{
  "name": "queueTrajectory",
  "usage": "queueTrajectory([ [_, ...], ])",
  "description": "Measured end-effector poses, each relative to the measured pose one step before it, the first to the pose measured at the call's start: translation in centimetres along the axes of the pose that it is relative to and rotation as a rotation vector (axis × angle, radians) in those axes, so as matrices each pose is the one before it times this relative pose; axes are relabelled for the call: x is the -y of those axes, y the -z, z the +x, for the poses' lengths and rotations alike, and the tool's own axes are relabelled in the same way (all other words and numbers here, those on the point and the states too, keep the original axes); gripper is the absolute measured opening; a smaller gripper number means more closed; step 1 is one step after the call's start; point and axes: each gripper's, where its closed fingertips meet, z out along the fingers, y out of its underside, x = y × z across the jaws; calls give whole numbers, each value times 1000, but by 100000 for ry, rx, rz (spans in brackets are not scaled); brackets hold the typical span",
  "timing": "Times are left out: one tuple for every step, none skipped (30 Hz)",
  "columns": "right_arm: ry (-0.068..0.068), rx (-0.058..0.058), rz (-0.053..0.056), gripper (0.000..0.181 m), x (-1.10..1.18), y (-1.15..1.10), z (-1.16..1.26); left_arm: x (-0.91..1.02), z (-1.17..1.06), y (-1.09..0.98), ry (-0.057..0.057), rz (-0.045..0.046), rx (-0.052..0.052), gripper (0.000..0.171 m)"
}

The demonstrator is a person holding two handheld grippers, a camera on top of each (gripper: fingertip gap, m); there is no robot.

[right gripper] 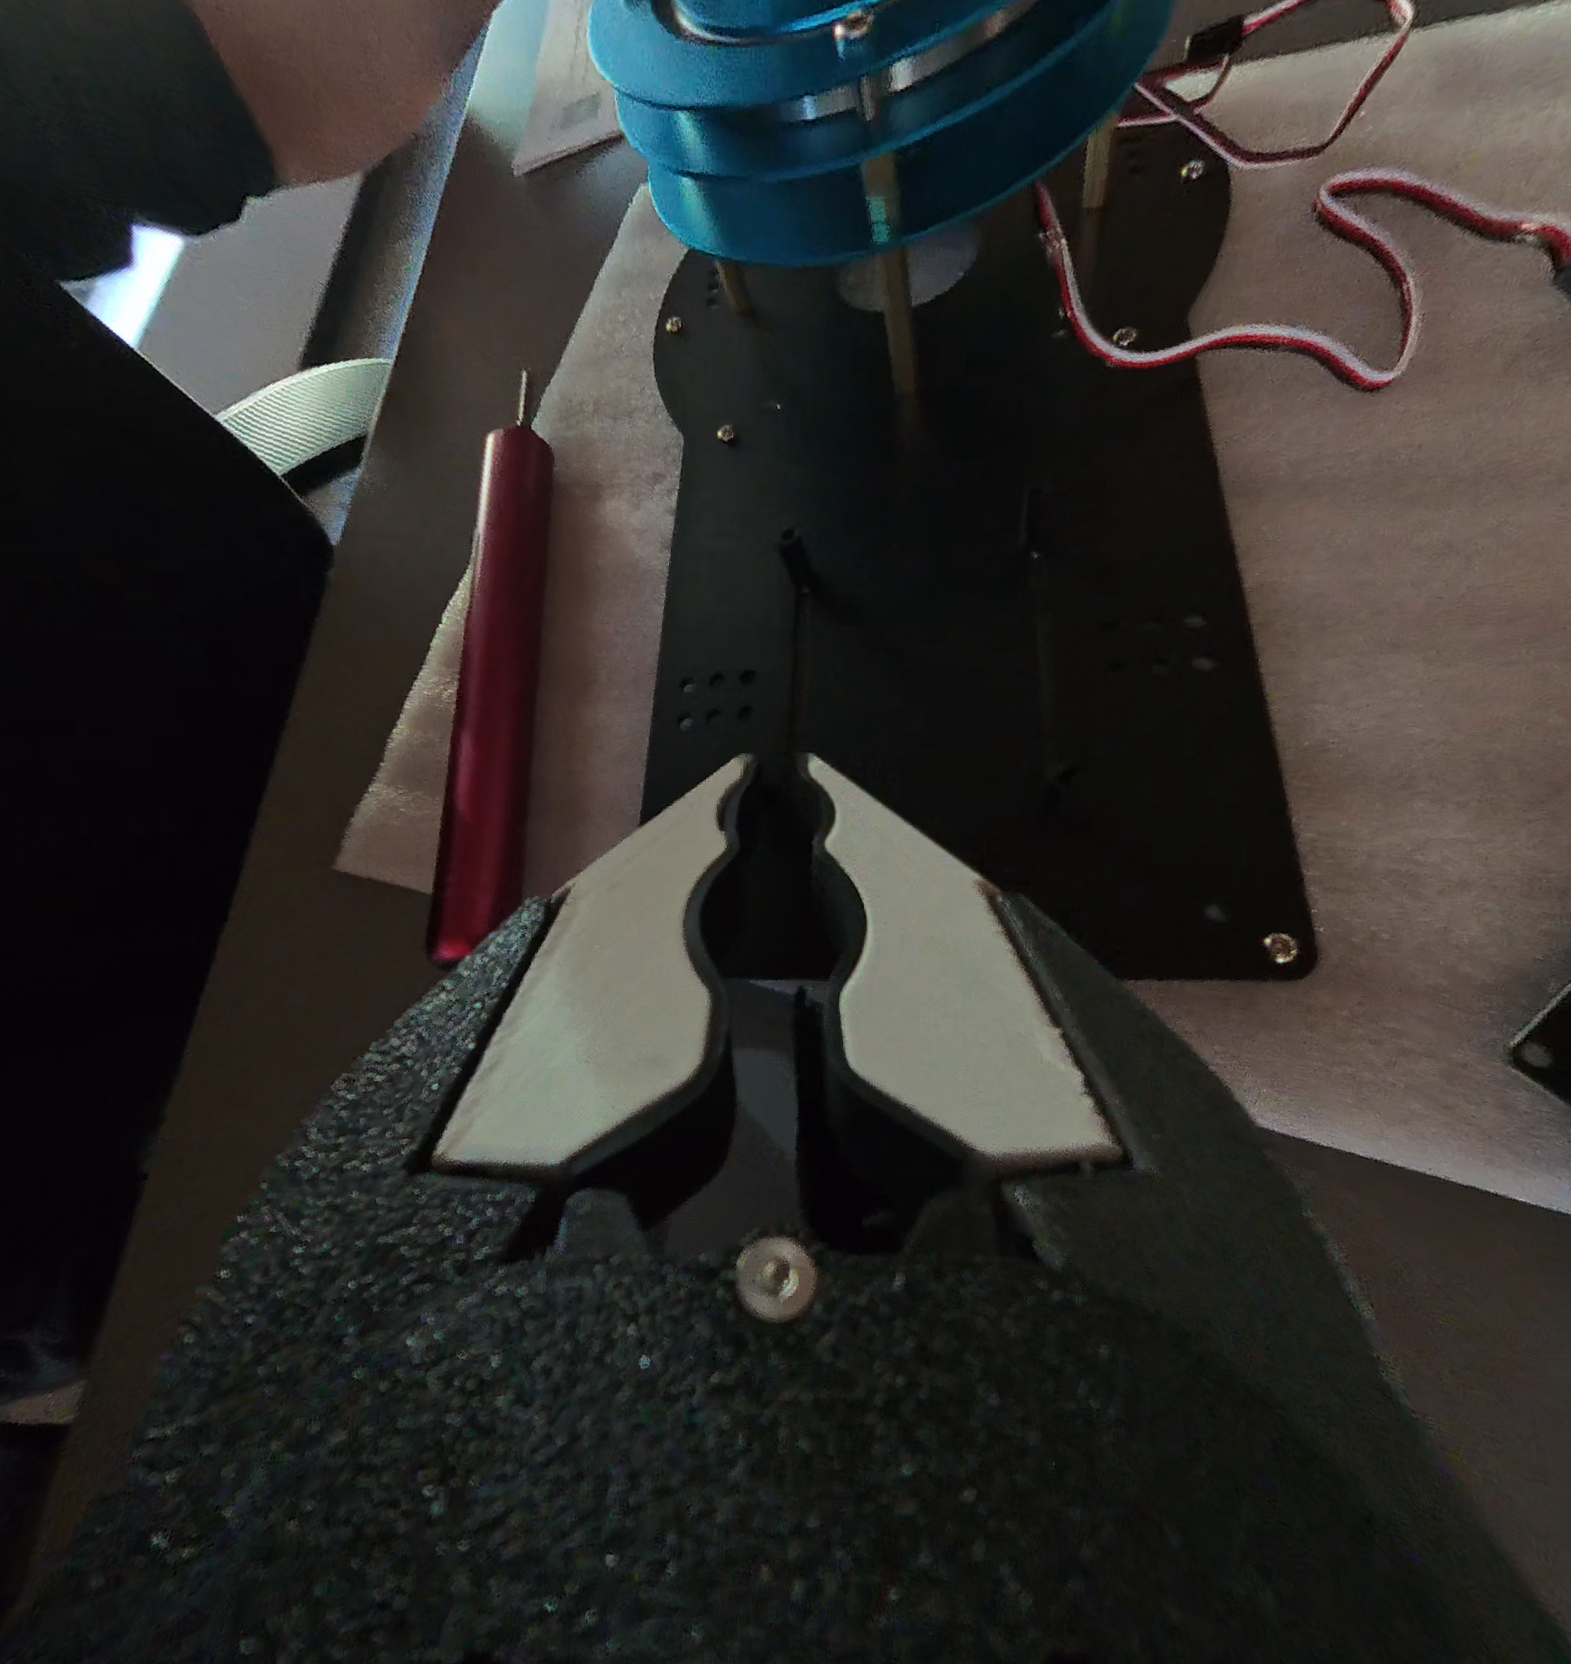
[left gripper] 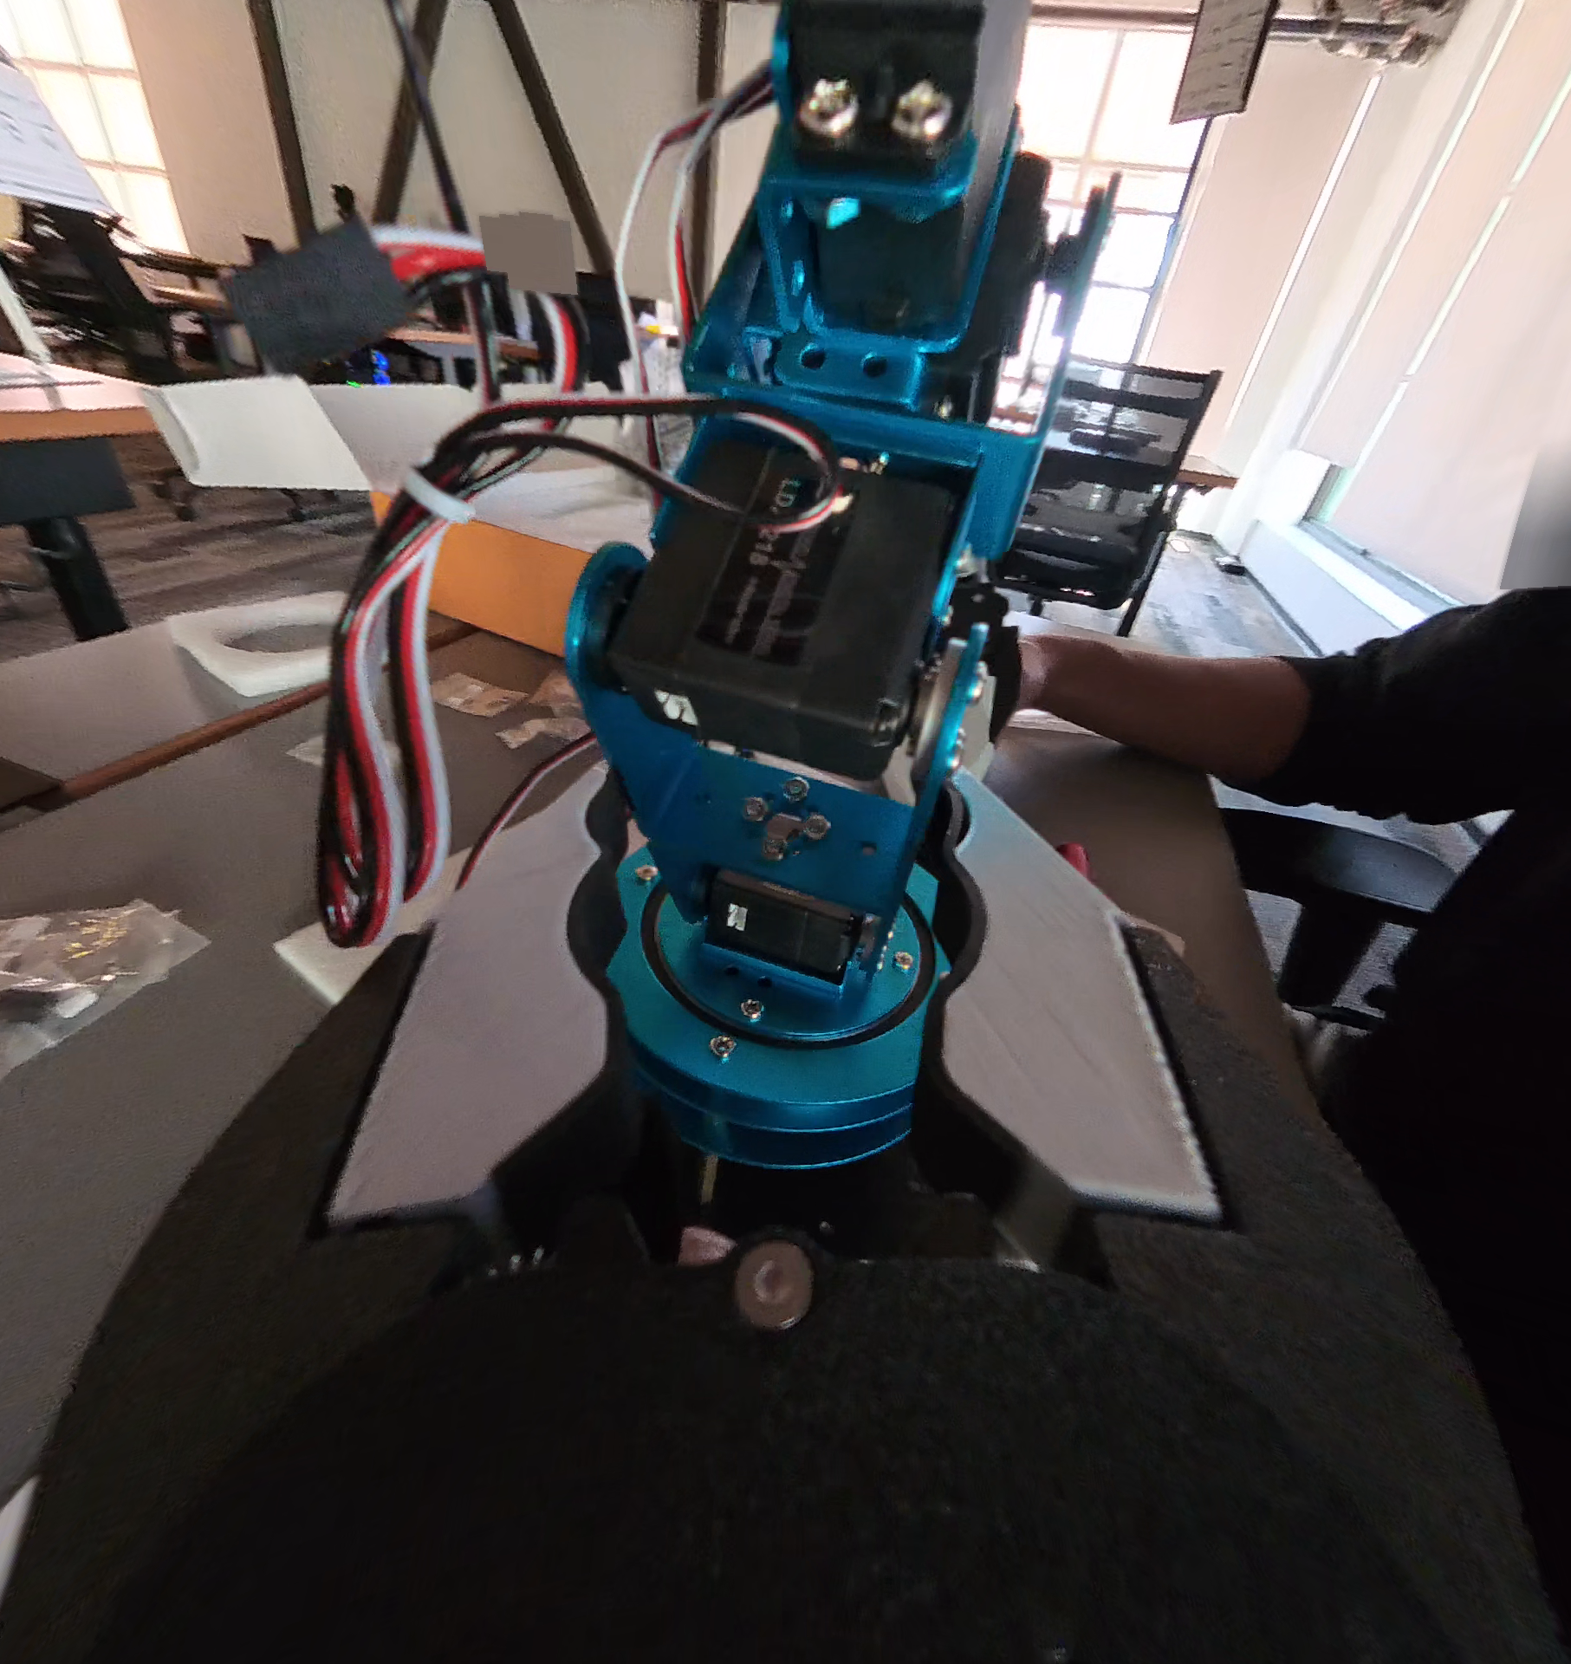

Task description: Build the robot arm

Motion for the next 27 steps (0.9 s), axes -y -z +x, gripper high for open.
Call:
queueTrajectory([
  [-1165, 755, 647, 7, 33, 38, 55, -22, 13, -37, 1654, 103, -1526, 68],
  [726, -924, 664, 13, 99, 76, 156, -15, -2, -17, 1215, 541, -856, 67],
  [1503, -1241, 362, 25, 163, 167, 52, -10, -1, 6, 615, 688, -437, 67],
  [1364, -1270, 1145, 35, 402, 325, -38, -2, 1, -7, 948, 450, -232, 67],
  [1393, -493, 3351, 38, 805, 411, -270, 3, -23, -13, 1318, -4, -111, 67],
  [1650, -919, 3222, 45, 881, 275, -415, -5, -23, -18, 1414, -417, 81, 67],
  [3154, -2570, 76, 55, 512, -16, -410, -8, -27, -14, 1343, -593, 87, 67],
  [4760, -5037, -2917, 62, 160, -259, -152, -17, -7, 3, 989, -500, 177, 67],
  [5494, -6643, -3921, 64, 48, -386, -6, -20, 2, -5, 1085, -301, 203, 66],
  [5974, -5595, -3705, 67, 40, -459, -203, -10, -9, -6, 963, -156, 220, 67],
  [5699, -5142, -4029, 67, -5, -453, -178, -8, -20, -12, 887, -165, 177, 67],
  [4820, -4850, -4380, 67, -101, -454, -78, 13, -39, -19, 1123, -172, 145, 66],
  [4029, -3175, -4491, 70, -183, -466, -217, 29, -75, -21, 1291, -87, 122, 67],
  [2724, -3132, -3571, 72, -127, -423, -103, 47, -90, -30, 1480, -67, 29, 67],
  [1446, -2523, -2223, 71, -19, -335, -44, 61, -110, -37, 1434, -29, -1, 67],
  [816, -1671, -1389, 68, 10, -263, -75, 78, -127, -35, 1367, 26, -38, 67],
  [621, -1679, -1209, 66, -26, -219, -2, 94, -148, -55, 1403, 33, -113, 67],
  [480, -3200, -788, 60, -25, -185, 290, 111, -155, -57, 1546, 5, -109, 67],
  [375, -1903, -274, 58, 16, -146, 115, 124, -189, -70, 1933, -12, -57, 67],
  [-44, -535, 543, 55, 152, -55, -44, 145, -205, -81, 2172, 1, -34, 67],
  [187, -461, 235, 51, 131, -4, -77, 170, -239, -92, 2279, -80, 0, 67],
  [1506, -880, -579, 46, 72, 49, -78, 192, -245, -115, 2416, -145, 148, 67],
  [2741, -1738, -1101, 41, 43, 45, -38, 216, -269, -116, 2557, -246, 178, 67],
  [3328, -2866, -2019, 38, -84, -41, 90, 237, -272, -141, 2646, -349, 130, 67],
  [3631, -3421, -3322, 34, -268, -167, 140, 240, -275, -145, 2395, -422, 66, 68],
  [4516, -5102, -3202, 31, -245, -197, 338, 233, -255, -134, 1495, -511, 23, 67],
  [5148, -4988, -1133, 27, 87, -22, 310, 214, -233, -119, 706, -349, 56, 67],
])
